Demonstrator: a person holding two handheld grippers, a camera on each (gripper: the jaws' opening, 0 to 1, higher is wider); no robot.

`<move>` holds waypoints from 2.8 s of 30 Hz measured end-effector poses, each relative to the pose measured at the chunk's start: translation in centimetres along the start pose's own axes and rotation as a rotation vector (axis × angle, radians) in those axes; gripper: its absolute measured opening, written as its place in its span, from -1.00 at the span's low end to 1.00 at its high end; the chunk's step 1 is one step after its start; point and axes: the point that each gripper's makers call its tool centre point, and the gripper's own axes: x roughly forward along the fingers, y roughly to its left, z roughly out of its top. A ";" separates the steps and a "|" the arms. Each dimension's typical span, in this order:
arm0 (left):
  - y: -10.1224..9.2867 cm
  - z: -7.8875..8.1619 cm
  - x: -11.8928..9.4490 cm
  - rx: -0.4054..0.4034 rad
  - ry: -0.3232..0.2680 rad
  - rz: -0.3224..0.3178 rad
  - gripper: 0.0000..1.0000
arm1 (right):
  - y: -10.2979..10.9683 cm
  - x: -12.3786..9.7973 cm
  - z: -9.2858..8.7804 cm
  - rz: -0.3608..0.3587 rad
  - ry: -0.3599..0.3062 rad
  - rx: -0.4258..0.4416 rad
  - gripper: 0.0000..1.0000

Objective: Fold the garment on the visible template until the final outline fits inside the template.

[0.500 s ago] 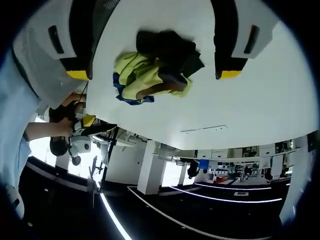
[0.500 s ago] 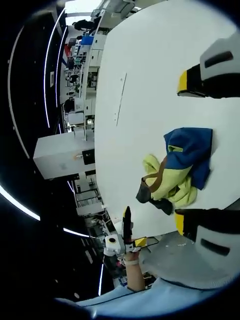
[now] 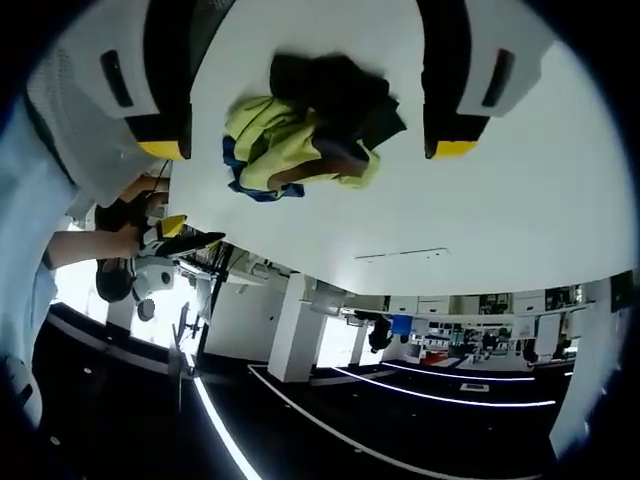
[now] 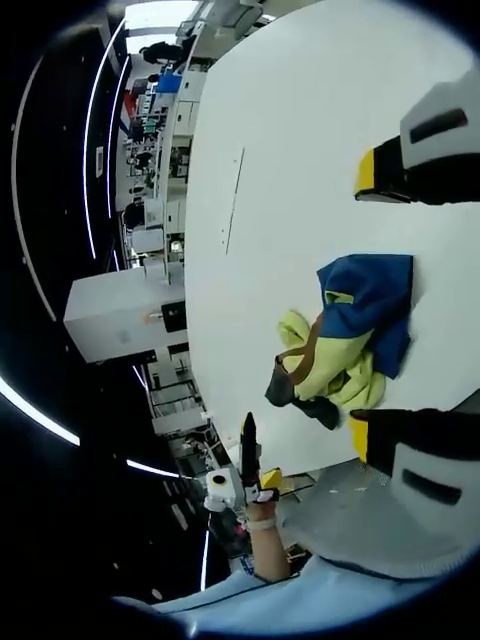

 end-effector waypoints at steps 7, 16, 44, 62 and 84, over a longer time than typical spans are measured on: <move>0.3 -0.1 -0.1 -0.021 -0.010 0.001 0.83 | 0.0 0.1 -0.5 0.001 0.012 0.010 0.64; 1.2 -0.3 0.0 -0.013 0.009 0.003 0.78 | 0.0 0.5 -0.9 0.014 0.036 0.010 0.54; 2.9 -1.2 2.1 -0.029 0.066 -0.033 0.47 | -0.9 2.1 -1.6 0.059 0.093 0.033 0.34; 3.3 -1.4 4.3 -0.105 0.086 -0.073 0.04 | 0.4 5.3 -1.3 0.155 0.106 0.051 -0.01; 4.2 -2.2 4.9 -0.257 0.097 -0.053 -0.54 | 0.3 8.2 -3.1 0.202 0.184 0.094 -0.82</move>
